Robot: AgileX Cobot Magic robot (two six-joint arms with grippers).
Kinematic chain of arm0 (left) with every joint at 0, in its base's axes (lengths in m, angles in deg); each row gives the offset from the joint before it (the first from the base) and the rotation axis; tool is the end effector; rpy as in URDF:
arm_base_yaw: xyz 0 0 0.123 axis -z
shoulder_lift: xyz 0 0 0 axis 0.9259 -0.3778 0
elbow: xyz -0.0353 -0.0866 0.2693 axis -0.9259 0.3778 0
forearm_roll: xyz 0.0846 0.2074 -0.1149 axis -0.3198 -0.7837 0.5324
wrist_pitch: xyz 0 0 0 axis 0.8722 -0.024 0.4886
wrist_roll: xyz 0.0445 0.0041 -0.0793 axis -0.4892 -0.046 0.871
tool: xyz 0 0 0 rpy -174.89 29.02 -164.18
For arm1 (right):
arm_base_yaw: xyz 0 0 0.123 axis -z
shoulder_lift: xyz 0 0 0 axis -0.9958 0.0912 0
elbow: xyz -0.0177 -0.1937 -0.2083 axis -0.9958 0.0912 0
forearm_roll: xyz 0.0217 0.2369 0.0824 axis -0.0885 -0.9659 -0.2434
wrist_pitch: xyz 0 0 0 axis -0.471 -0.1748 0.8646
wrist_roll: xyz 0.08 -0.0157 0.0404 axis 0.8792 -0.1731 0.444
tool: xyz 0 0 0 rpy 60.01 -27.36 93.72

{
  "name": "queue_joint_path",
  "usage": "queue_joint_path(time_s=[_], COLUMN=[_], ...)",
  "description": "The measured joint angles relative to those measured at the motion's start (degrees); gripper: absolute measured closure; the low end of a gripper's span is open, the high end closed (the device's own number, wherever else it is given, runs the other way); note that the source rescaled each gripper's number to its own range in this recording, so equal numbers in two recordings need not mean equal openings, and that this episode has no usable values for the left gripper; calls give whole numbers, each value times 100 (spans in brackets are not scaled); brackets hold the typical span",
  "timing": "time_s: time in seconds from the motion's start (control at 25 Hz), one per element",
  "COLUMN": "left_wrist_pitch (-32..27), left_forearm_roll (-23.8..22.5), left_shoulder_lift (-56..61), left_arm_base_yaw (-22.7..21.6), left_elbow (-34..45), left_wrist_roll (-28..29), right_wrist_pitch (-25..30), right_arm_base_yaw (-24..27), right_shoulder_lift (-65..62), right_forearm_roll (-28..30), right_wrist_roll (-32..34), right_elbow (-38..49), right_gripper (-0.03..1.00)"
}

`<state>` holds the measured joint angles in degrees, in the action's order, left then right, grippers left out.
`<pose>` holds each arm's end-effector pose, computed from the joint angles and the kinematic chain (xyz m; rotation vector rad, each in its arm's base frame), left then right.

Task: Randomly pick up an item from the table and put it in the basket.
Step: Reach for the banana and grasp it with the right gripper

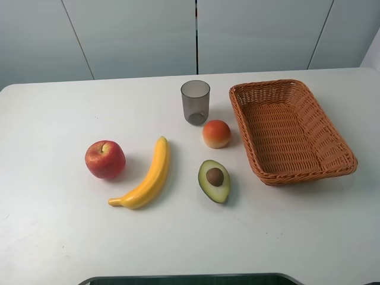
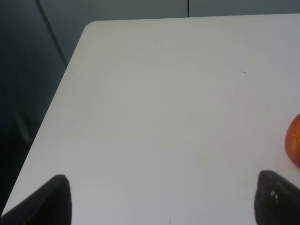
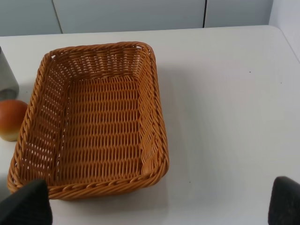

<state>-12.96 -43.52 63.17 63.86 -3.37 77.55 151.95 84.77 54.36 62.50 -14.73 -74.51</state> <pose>-0.0086 0.0110 0.2793 -0.1288 2.0446 0.1860 -0.0080 0.0007 0.2752 0.0157 2.0732 0.0213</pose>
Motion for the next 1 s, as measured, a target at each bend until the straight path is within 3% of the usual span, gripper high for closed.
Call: queue_joint_path(time_s=[1.0], left_wrist_pitch=[0], left_forearm_roll=[0], left_shoulder_lift=[0], left_arm_base_yaw=[0], left_elbow=[0], left_wrist_roll=[0], right_wrist_pitch=[0], right_arm_base_yaw=[0], right_shoulder_lift=[0], right_forearm_roll=[0], right_wrist_roll=[0], right_elbow=[0], right_gripper=[-3])
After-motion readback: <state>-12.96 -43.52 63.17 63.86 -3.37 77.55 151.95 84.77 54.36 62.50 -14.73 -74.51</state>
